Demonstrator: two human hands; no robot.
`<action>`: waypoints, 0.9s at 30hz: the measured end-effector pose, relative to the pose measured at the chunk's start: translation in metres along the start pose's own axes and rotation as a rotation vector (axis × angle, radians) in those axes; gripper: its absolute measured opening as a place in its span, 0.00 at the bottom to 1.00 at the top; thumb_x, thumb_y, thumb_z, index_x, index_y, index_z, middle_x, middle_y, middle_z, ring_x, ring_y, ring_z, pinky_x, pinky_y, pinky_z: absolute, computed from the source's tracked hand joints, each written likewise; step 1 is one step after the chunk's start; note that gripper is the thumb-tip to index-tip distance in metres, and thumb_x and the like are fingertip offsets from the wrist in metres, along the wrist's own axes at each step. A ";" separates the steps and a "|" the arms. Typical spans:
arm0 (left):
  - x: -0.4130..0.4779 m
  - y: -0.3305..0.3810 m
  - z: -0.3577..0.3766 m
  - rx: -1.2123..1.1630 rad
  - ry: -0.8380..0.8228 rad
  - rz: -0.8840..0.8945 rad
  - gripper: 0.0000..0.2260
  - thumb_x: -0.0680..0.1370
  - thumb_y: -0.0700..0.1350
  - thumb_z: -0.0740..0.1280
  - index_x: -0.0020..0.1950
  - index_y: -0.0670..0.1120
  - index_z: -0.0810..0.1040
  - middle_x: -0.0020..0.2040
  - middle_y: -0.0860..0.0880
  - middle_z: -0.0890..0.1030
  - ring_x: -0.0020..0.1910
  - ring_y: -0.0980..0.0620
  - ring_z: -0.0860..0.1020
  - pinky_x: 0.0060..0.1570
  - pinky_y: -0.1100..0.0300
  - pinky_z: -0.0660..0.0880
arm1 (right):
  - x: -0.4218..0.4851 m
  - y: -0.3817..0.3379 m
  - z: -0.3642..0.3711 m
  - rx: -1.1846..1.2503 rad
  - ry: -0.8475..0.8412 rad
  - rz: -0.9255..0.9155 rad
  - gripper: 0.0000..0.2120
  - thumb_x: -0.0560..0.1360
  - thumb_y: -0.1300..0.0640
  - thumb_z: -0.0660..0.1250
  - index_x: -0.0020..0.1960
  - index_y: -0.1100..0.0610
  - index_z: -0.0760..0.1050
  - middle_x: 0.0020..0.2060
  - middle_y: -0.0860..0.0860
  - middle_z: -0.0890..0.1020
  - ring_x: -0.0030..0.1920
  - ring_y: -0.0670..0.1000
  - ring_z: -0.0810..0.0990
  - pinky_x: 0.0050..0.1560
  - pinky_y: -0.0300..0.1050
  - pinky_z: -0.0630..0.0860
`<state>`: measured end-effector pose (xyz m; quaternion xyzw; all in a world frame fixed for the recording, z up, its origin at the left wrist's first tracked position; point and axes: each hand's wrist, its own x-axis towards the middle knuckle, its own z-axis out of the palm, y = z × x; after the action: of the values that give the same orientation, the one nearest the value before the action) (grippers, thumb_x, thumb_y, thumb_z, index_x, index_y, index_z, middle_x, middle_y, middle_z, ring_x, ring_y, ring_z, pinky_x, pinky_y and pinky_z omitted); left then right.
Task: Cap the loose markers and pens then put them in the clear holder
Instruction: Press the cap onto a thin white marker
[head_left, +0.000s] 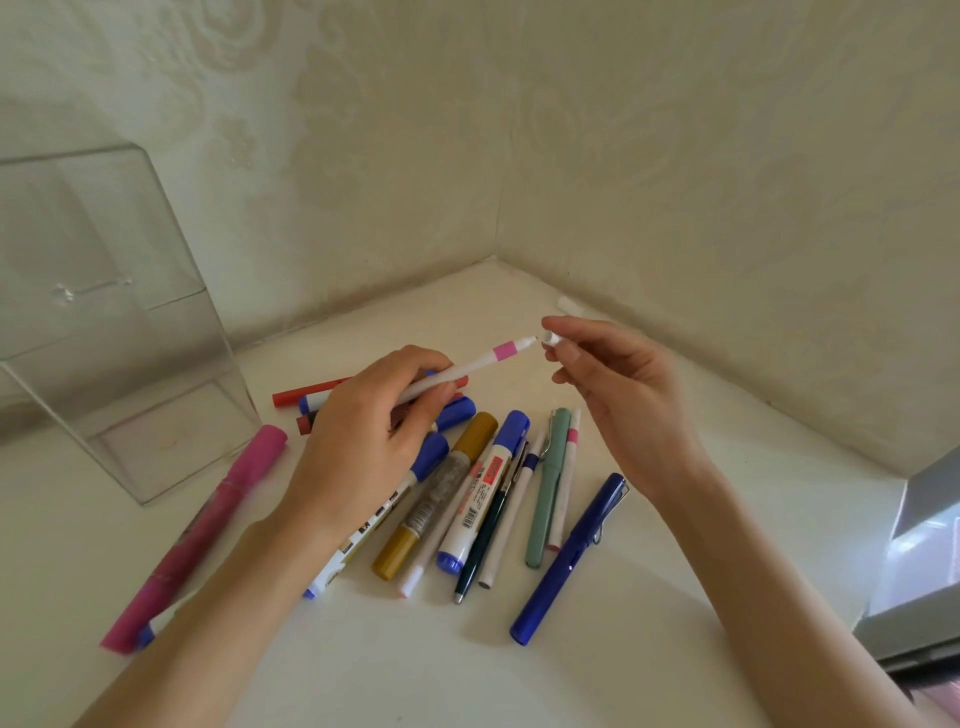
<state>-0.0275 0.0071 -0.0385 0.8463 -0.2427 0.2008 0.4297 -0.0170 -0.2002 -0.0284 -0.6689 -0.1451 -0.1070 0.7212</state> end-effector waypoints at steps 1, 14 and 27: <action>0.000 0.000 0.000 0.012 -0.006 0.005 0.12 0.75 0.50 0.61 0.53 0.44 0.77 0.42 0.52 0.80 0.39 0.55 0.78 0.38 0.66 0.74 | 0.000 0.001 0.000 -0.017 -0.002 -0.009 0.12 0.72 0.62 0.67 0.48 0.48 0.83 0.42 0.46 0.84 0.44 0.46 0.79 0.43 0.36 0.75; 0.000 0.000 -0.003 0.133 -0.121 0.086 0.12 0.77 0.47 0.60 0.55 0.43 0.77 0.43 0.53 0.79 0.38 0.58 0.76 0.38 0.64 0.75 | -0.003 -0.006 -0.003 -0.238 -0.090 -0.074 0.10 0.71 0.64 0.69 0.45 0.49 0.82 0.35 0.44 0.82 0.36 0.43 0.78 0.41 0.34 0.75; 0.002 -0.004 0.007 0.179 -0.109 -0.027 0.11 0.76 0.51 0.59 0.51 0.47 0.76 0.33 0.55 0.77 0.28 0.58 0.74 0.28 0.68 0.68 | 0.010 -0.004 -0.013 -0.450 -0.071 0.078 0.07 0.76 0.54 0.65 0.50 0.49 0.81 0.37 0.46 0.84 0.38 0.43 0.80 0.41 0.37 0.77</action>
<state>-0.0231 0.0033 -0.0438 0.8941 -0.2356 0.1694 0.3411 -0.0080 -0.2127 -0.0222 -0.8214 -0.1169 -0.0850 0.5518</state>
